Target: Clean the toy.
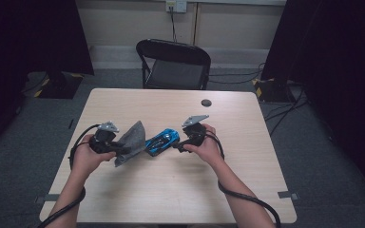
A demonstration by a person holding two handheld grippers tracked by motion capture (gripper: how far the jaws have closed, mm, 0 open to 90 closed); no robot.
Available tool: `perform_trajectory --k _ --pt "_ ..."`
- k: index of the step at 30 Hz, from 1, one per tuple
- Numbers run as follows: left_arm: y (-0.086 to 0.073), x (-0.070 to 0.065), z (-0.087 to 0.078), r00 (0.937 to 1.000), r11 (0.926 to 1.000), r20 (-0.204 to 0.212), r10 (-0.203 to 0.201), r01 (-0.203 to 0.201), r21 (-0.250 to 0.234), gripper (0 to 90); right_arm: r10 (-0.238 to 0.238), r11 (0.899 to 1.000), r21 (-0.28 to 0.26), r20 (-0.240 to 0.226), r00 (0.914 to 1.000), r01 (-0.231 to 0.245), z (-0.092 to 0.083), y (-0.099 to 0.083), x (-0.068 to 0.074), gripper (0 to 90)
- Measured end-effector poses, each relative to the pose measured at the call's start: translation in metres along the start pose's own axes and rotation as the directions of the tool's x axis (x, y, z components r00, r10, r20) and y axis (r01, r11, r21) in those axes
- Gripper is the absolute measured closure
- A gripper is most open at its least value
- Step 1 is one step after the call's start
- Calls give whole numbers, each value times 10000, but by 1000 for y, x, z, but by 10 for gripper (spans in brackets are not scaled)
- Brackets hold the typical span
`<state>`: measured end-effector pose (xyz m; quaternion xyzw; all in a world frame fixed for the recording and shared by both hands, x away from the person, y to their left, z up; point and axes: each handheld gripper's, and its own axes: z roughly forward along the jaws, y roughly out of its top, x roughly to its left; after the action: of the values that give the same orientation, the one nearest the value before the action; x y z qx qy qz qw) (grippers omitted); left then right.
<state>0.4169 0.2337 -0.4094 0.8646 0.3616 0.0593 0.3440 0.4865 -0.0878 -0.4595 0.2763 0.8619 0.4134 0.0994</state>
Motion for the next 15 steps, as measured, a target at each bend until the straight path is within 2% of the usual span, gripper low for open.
perform_trajectory --k 7,11,15 --pt "28 -24 8 9979 9980 403 506 -489 -400 757 94 9997 -207 297 9995 -88 -30 -5 -11 154" --pt "42 -38 11 9951 9961 581 798 -775 -417 757 209 9995 -245 428 9989 -199 -43 -9 -18 154" --pt "50 -50 28 9916 9950 865 962 -935 -349 757 350 9988 -356 503 9981 -332 -55 -15 -24 157"
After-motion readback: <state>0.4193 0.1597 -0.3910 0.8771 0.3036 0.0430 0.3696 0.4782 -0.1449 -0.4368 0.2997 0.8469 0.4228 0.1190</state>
